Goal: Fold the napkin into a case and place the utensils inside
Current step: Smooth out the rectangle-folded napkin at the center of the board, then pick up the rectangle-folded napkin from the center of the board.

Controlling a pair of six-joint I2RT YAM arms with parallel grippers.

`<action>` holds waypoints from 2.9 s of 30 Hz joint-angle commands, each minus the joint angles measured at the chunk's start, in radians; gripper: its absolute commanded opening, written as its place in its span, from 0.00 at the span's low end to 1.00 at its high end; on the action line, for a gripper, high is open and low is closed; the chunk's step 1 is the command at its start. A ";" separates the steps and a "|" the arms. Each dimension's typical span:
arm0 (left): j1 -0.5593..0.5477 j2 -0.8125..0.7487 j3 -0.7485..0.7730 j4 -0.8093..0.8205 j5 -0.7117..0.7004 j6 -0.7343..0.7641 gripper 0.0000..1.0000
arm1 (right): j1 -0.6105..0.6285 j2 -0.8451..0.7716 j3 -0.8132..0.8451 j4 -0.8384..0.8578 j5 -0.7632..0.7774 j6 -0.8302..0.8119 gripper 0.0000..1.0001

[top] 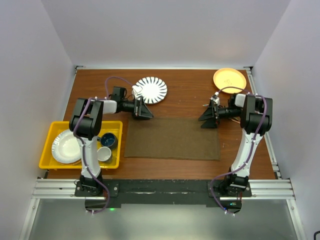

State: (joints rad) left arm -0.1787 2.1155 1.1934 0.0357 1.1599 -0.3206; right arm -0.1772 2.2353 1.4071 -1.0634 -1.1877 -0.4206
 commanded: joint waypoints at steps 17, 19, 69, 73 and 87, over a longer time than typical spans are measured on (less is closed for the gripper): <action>0.176 0.069 0.047 -0.244 -0.017 0.195 1.00 | -0.019 -0.034 -0.033 0.172 0.214 0.037 0.98; 0.176 0.057 0.061 -0.258 -0.008 0.213 1.00 | -0.015 -0.052 -0.022 0.168 0.206 0.040 0.98; -0.329 -0.520 -0.137 -0.408 -0.756 0.746 0.55 | 0.145 -0.477 -0.342 0.283 1.064 0.365 0.39; -0.329 -0.517 -0.133 -0.402 -0.758 0.738 0.56 | 0.163 -0.451 -0.359 0.293 1.056 0.384 0.36; -0.327 -0.528 -0.135 -0.398 -0.767 0.721 0.59 | 0.094 -0.546 -0.168 0.120 1.125 0.275 0.00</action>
State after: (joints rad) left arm -0.5064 1.6035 1.0580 -0.4019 0.3950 0.4217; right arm -0.0380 1.7721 1.1458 -0.8814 -0.1181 -0.0822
